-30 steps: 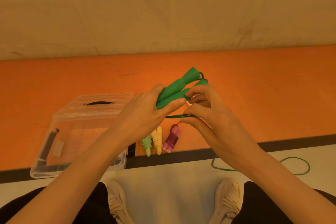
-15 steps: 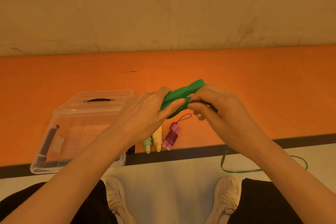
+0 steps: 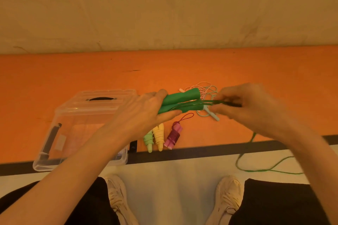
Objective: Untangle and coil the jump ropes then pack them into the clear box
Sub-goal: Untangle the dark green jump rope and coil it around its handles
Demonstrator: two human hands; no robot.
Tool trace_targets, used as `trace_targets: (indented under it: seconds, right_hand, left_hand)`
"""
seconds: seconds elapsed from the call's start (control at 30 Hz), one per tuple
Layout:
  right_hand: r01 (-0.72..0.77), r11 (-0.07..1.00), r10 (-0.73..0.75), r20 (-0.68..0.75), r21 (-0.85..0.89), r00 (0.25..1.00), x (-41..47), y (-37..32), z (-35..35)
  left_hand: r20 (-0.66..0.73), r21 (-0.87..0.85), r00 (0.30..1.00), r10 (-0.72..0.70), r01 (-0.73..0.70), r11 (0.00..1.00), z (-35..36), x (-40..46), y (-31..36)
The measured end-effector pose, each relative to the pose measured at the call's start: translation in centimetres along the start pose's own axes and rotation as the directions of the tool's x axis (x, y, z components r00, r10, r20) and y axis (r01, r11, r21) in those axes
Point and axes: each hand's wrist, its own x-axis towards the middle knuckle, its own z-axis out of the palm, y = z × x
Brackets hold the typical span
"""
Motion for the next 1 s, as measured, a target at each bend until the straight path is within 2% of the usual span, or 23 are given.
trace_targets:
  seconds: [0.07, 0.13, 0.3, 0.6, 0.7, 0.8, 0.93, 1.0]
  right_hand:
    - [0.019, 0.993, -0.015, -0.03, 0.116, 0.999, -0.3, -0.1, -1.4]
    - [0.085, 0.98, -0.061, -0.135, 0.179, 0.989, 0.0, -0.8, -1.8]
    - [0.163, 0.975, -0.125, -0.23, 0.151, 0.965, 3.2, -2.5, -0.9]
    - [0.06, 0.979, -0.048, -0.067, 0.192, 0.997, 5.3, -1.3, 0.0]
    - [0.021, 0.973, -0.013, -0.034, 0.231, 0.999, 5.5, -0.8, 0.2]
    - [-0.01, 0.965, 0.022, -0.042, 0.262, 0.999, 5.7, -0.3, 0.4]
    - [-0.04, 0.948, 0.048, -0.019, 0.317, 0.999, 5.8, 0.1, 0.4]
    - [-0.033, 0.949, 0.04, -0.014, 0.315, 0.999, 5.9, 0.4, 0.5]
  left_hand:
    - [0.009, 0.02, 1.0, 0.005, -0.005, 1.0, 0.2, -0.2, 0.2]
    - [0.003, 0.029, 1.0, 0.023, -0.023, 0.999, 0.4, -0.3, 0.9]
    - [0.045, -0.021, 0.991, 0.122, -0.122, 0.992, 0.8, -0.2, 2.8]
    - [0.06, -0.116, 0.983, 0.172, -0.164, 0.98, 0.1, -1.1, 3.8]
    - [0.005, -0.107, 0.983, 0.183, -0.181, 0.978, 0.1, -1.5, 3.5]
    - [-0.136, -0.062, 0.965, 0.223, -0.233, 0.971, 0.6, -2.2, 3.9]
    - [-0.107, -0.153, 0.986, 0.126, -0.141, 0.978, 0.4, -2.3, 3.7]
    - [-0.145, -0.169, 0.985, 0.09, -0.114, 0.979, 0.2, -2.3, 3.3]
